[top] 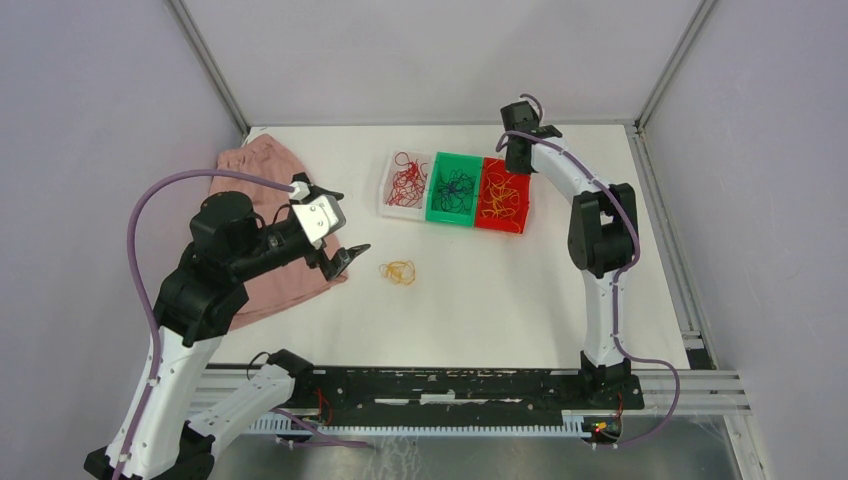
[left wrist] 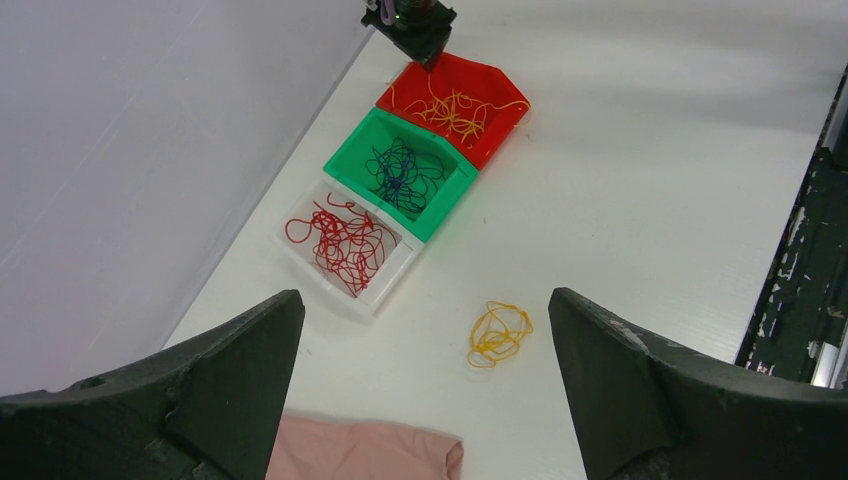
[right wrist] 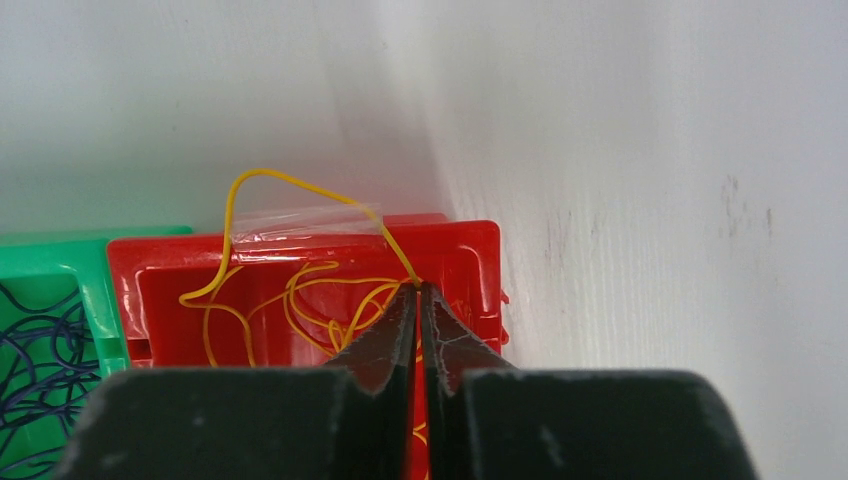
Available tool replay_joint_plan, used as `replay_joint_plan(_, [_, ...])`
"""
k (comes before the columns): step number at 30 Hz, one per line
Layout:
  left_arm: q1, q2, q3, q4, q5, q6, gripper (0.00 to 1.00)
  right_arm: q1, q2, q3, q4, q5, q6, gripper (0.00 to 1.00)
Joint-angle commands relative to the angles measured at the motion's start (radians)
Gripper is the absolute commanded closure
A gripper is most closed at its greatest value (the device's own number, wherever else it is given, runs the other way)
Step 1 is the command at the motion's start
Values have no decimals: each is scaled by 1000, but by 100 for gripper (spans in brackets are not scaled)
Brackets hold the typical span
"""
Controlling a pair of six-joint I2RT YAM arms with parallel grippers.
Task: Untangle the cables
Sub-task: Place the cable in the bin.
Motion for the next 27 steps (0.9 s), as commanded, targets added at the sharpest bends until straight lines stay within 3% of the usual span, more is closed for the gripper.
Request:
replay_joint_plan(1, [2, -7, 15, 34, 5, 51, 1, 12, 4, 22, 31, 28, 16, 99])
replay_joint_plan(15, [2, -10, 5, 36, 17, 46, 1, 77, -110, -219, 127, 56, 32, 100])
replay_joint_plan(27, [3, -12, -1, 40, 11, 48, 1, 101, 22, -123, 59, 80, -22, 100])
